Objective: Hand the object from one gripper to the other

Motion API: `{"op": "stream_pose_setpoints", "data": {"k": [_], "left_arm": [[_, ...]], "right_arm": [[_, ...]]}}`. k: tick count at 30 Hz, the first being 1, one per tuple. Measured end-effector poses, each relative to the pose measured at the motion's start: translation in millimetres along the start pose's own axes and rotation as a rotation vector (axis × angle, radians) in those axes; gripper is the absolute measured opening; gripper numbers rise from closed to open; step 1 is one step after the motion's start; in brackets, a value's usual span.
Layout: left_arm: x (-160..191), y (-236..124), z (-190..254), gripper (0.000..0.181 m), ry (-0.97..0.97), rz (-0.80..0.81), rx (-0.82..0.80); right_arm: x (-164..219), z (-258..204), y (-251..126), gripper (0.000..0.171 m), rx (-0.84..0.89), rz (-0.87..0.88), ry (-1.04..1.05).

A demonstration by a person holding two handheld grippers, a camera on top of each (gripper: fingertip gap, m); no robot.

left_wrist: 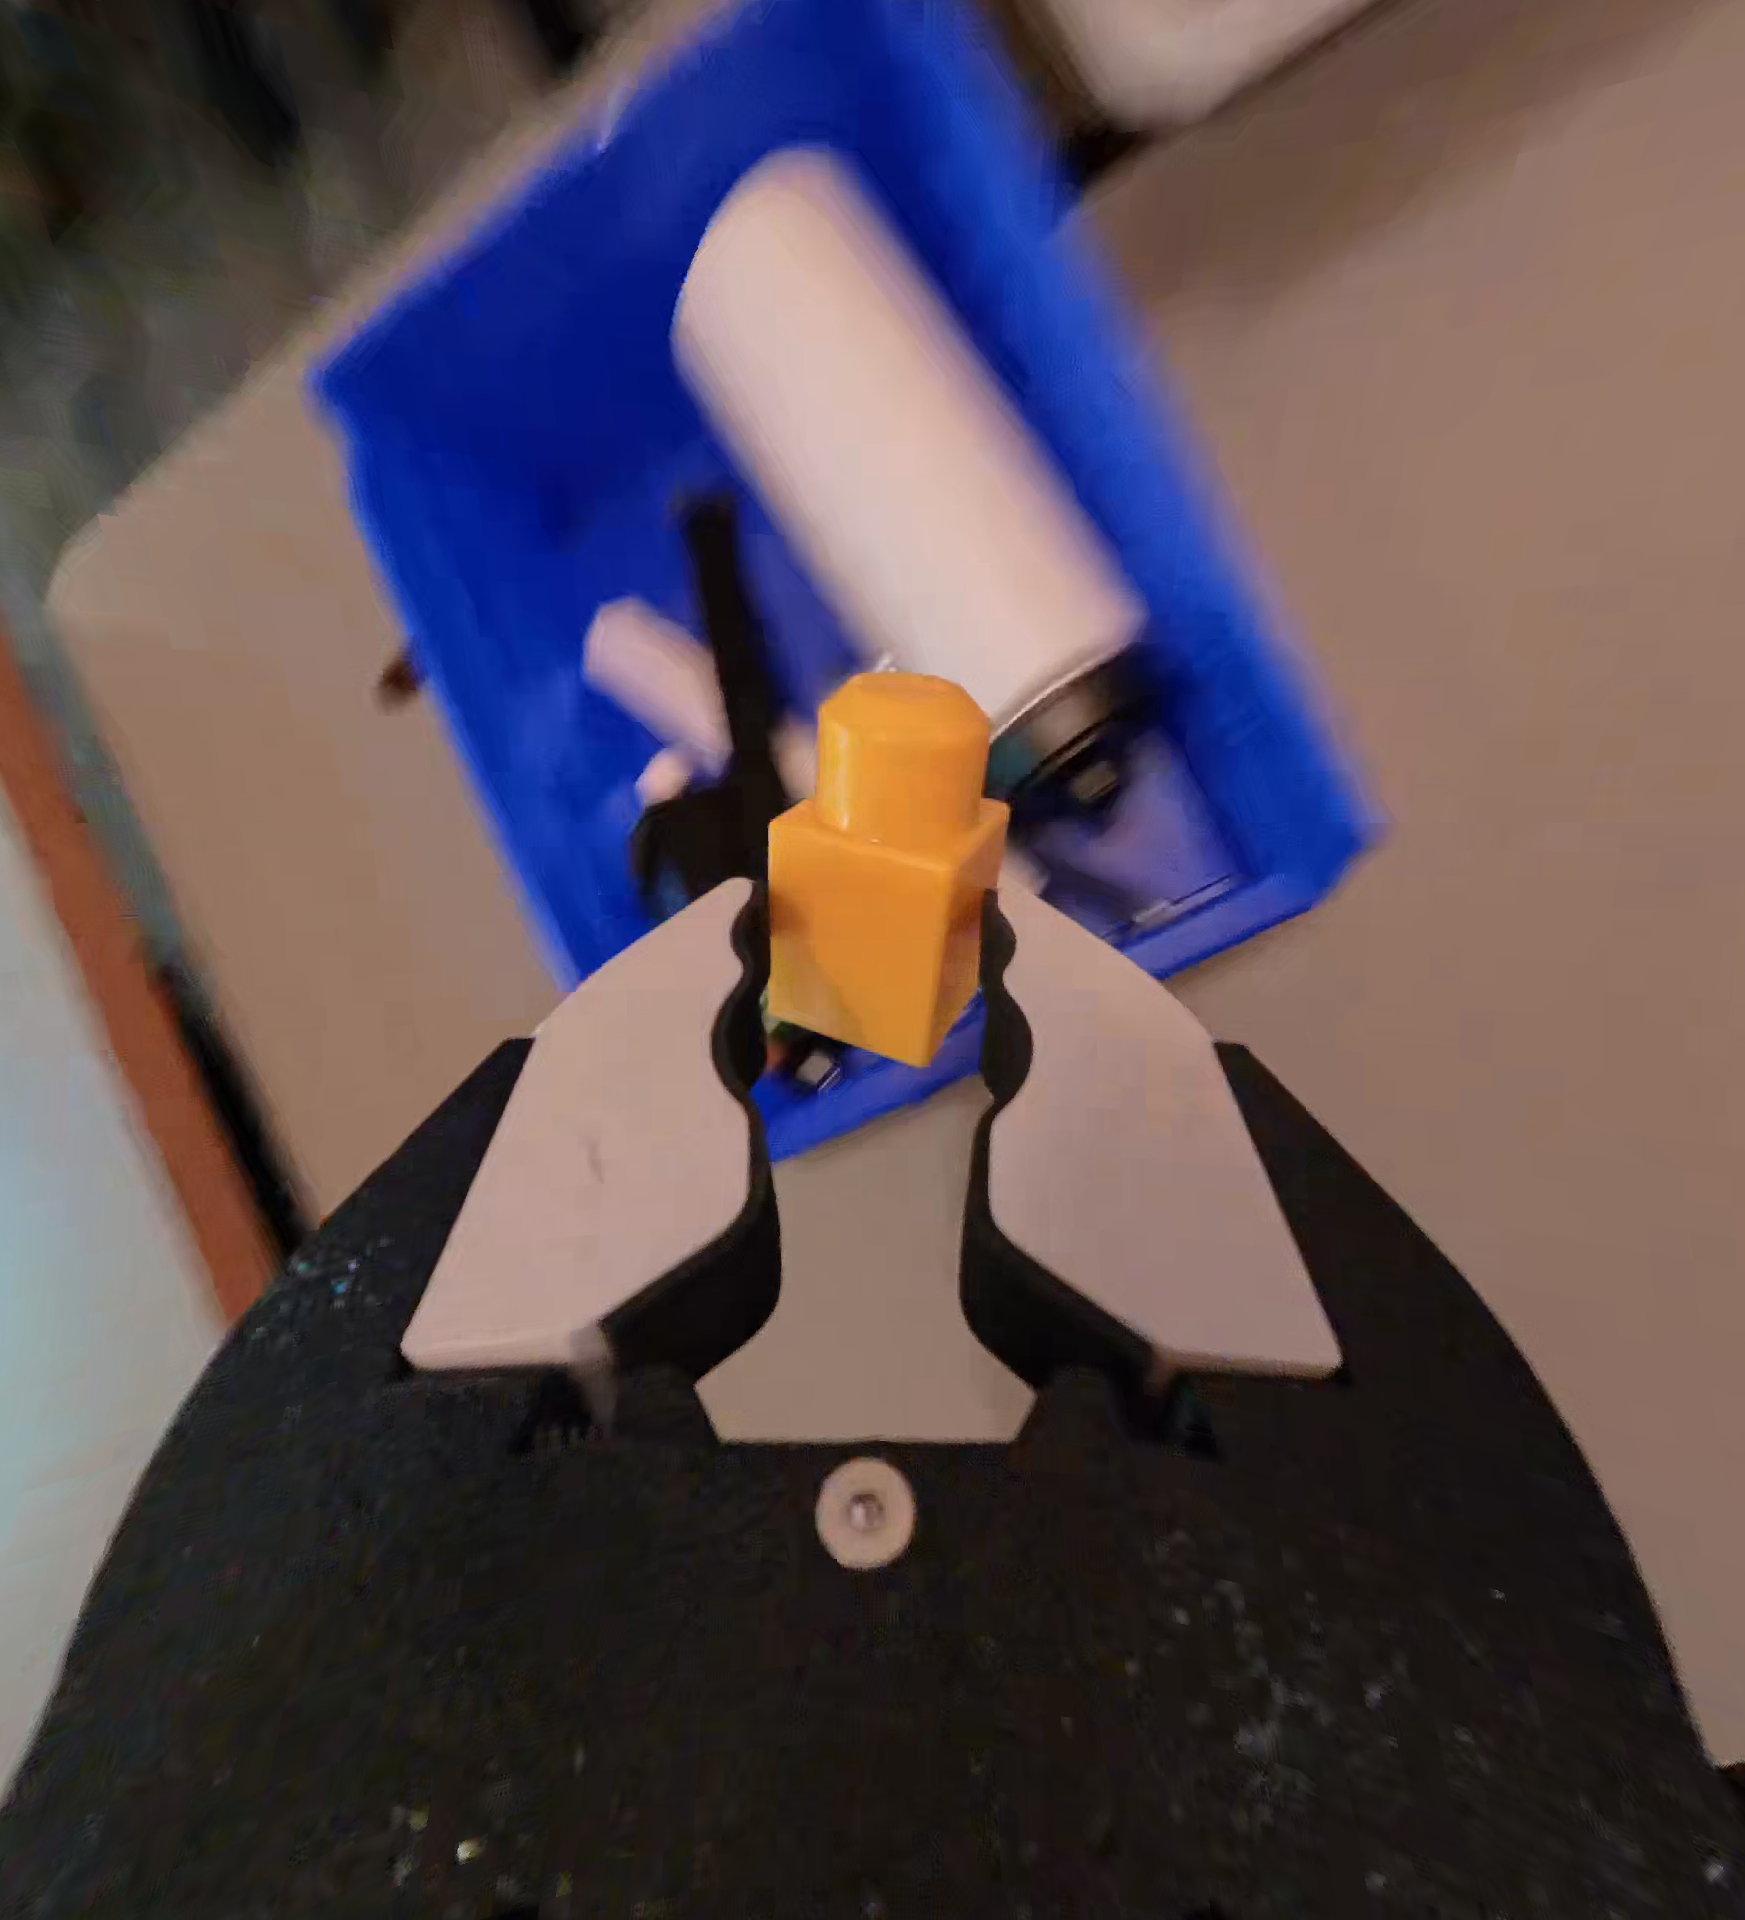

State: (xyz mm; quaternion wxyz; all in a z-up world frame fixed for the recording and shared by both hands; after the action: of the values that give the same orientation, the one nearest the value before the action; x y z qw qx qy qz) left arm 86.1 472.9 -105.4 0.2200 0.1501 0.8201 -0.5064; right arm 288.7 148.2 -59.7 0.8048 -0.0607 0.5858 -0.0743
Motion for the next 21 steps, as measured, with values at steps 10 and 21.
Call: {"op": "stream_pose_setpoints", "data": {"k": [10,21], "left_arm": [[-98,-102,167,0.038,-0.245,0.865,0.855],[-81,-47,269,0.038,-0.221,1.003,0.941]], "right_arm": [[-27,-99,67,0.078,-0.320,0.273,0.123],[35,-114,62,0.052,-0.216,0.323,0.261]]}}
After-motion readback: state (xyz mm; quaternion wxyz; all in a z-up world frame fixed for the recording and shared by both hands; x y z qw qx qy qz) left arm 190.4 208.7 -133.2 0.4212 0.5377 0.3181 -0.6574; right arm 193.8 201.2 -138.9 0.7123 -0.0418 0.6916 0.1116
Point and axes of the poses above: each gripper's, where its closed fingertips meet, y out along the fingers, x out of its underside, z = x × y across the jaws, the point moved 1 cm from there along -y, back along the fingers, and after that the axes turned 12 degrees about -x, right-handed, at the moved point
